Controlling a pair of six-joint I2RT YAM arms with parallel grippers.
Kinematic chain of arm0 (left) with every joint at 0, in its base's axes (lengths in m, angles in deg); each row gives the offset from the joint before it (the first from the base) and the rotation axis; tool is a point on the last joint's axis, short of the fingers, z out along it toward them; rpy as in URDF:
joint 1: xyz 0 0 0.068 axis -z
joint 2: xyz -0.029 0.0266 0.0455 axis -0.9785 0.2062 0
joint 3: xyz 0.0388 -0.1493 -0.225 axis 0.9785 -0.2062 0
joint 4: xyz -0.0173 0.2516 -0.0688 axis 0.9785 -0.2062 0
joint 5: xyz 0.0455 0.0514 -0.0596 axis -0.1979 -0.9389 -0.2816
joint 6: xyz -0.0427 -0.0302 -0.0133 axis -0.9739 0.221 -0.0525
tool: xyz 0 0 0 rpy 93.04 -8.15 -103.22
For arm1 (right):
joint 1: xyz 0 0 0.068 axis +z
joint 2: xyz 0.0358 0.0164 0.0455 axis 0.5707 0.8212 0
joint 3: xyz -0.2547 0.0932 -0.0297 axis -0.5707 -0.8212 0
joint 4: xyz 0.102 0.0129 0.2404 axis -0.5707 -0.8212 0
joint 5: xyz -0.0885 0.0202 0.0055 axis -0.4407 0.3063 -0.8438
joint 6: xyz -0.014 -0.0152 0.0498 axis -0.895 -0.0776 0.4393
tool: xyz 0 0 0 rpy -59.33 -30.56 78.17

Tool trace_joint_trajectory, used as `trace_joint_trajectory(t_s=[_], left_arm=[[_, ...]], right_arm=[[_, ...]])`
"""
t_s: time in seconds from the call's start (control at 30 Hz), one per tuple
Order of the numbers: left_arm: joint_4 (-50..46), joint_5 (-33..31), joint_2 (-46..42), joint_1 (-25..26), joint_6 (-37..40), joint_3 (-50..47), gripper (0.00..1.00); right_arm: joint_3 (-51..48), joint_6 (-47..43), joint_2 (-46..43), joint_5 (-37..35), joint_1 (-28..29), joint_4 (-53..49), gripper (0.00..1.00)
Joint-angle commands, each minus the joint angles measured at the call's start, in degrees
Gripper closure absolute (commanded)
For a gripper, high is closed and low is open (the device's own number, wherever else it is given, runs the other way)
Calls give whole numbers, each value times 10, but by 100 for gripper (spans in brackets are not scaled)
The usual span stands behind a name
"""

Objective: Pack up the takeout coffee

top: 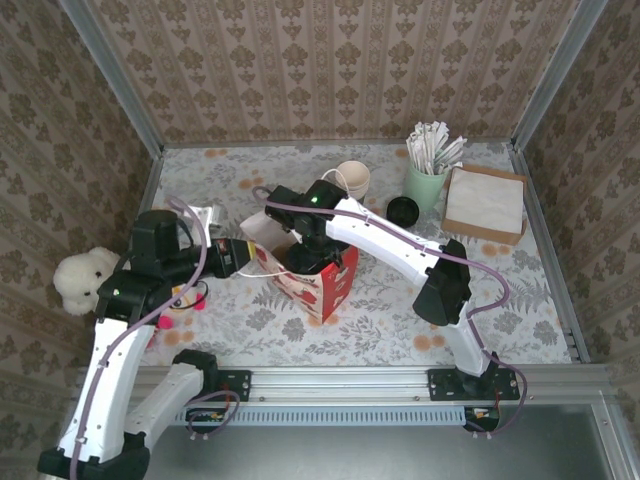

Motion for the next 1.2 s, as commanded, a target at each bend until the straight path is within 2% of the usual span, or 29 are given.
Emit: trace_joint_trajectory(t_s=[0.0,0.07,0.13,0.2,0.3,0.4,0.47,0.6,0.7,0.87,1.17], left_arm=[[75,92,-8,-26,-45,5,45],[34,88,-8,-45,-10,26,15],[-10,74,-3,-72,33,64,0],[-50,17,12,-94,77,111,0],[-101,-96,74,-98,165,173,0],[-58,-131,130,-89,257,165,2],[-9,-127,167,-64,308,154,3],[-24,-161,257,-16,390,205,9],[-61,-131,315,-5,427,250,15],[-100,-52,355,-5,467,264,18],[-140,-37,401,-1,489,287,32]], right_arm=[[-13,-3,-3,-15,-1,-15,35],[-13,-6,-3,-11,-1,-14,35],[-10,-10,-4,-9,-1,-13,35],[-10,-10,-6,-7,-2,-13,36],[-11,-12,-12,-2,-2,-8,35],[-12,-10,-14,-2,-2,-2,35],[-10,-7,-14,-2,-2,-3,36],[-10,-3,-18,-5,-2,-5,35],[-10,2,-18,-3,-1,-1,36],[-8,8,-18,-3,2,4,36],[-11,6,-21,-9,3,1,36]])
